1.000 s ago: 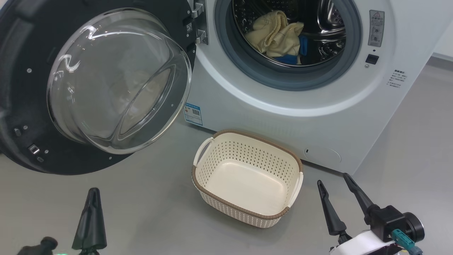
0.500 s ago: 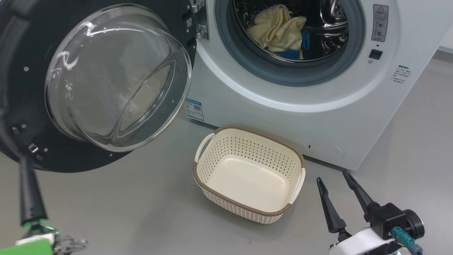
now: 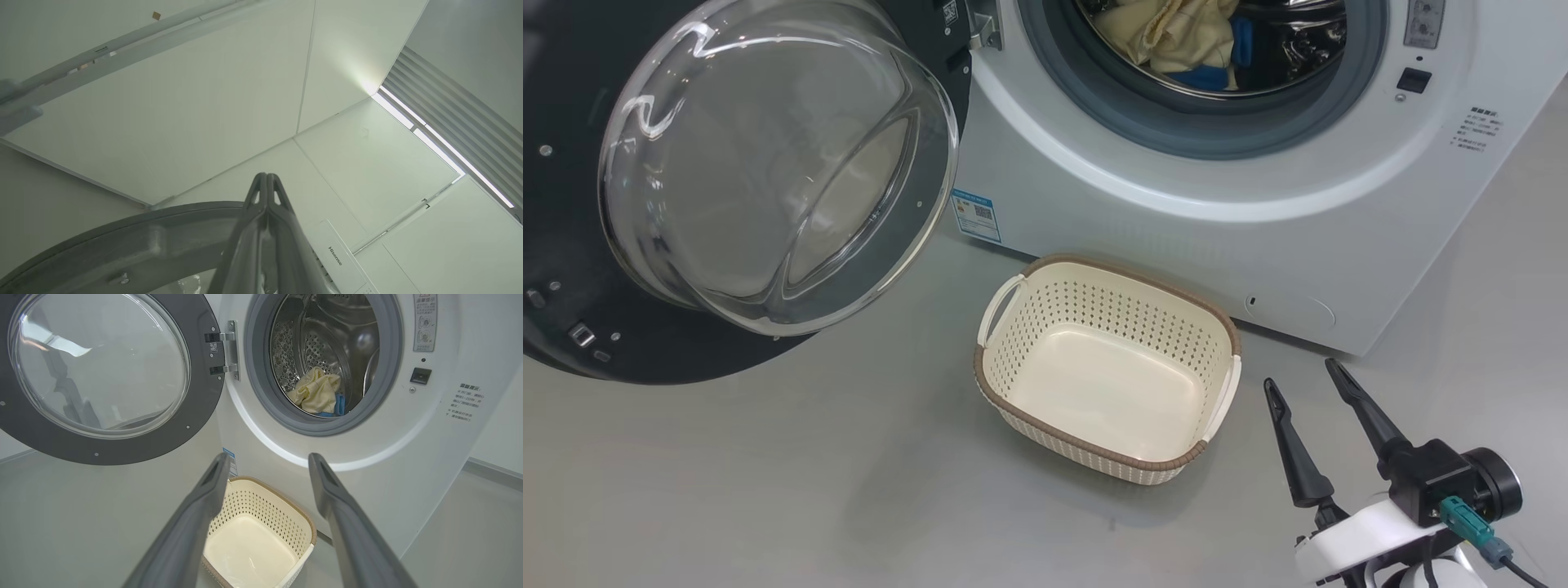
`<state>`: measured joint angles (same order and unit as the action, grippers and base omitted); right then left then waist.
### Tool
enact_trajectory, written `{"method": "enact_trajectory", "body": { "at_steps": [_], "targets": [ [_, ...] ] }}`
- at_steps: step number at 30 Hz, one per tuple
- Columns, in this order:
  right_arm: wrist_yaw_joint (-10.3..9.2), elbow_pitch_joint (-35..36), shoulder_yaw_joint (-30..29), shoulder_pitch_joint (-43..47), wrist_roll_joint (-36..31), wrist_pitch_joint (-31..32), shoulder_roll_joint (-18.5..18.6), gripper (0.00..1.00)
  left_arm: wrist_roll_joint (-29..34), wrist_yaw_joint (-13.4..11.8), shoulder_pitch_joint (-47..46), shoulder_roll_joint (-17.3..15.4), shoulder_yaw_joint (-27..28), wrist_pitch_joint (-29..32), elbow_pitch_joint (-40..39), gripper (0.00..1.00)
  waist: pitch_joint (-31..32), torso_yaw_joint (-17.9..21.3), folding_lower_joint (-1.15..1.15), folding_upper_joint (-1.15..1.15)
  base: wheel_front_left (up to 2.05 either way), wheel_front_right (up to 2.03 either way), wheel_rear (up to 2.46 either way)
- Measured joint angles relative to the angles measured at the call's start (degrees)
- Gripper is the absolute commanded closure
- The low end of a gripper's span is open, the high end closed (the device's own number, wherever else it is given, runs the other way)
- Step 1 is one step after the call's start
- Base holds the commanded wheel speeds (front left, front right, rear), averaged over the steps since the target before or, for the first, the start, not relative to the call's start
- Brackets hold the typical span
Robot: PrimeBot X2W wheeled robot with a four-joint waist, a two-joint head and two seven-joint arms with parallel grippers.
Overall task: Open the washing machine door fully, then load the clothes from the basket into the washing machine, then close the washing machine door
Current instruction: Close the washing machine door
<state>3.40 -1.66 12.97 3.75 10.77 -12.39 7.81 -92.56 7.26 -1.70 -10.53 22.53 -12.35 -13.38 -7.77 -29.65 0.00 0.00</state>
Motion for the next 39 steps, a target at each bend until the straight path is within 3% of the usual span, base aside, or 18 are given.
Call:
{"method": "enact_trajectory", "body": {
  "at_steps": [13,18,26,39],
  "targets": [
    [0.0,2.5,0.4,-1.0,-0.8,1.9,1.3,0.0,-7.2,-9.2,-8.6,-12.2,4.5,9.1,19.5,1.0,-3.3,1.2,0.0,0.0,0.0,0.0,0.0],
    [0.0,4.0,0.5,-1.2,-1.4,2.8,1.8,0.0,-9.0,-11.6,-10.8,-15.1,6.1,10.7,24.4,1.0,-5.1,2.4,0.0,0.0,0.0,0.0,0.0],
    [0.0,6.9,0.0,-2.4,-2.0,4.4,3.3,0.0,-9.7,-12.1,-13.7,-17.7,5.8,13.7,29.9,1.0,-9.4,4.6,0.0,0.0,0.0,0.0,0.0],
    [-0.54,9.1,-1.9,-3.7,-2.8,5.0,5.0,0.0,-9.5,-11.9,-20.0,-18.6,1.8,15.8,35.4,1.0,-15.9,6.7,0.01,0.0,0.0,0.0,0.0]
  ]
}}
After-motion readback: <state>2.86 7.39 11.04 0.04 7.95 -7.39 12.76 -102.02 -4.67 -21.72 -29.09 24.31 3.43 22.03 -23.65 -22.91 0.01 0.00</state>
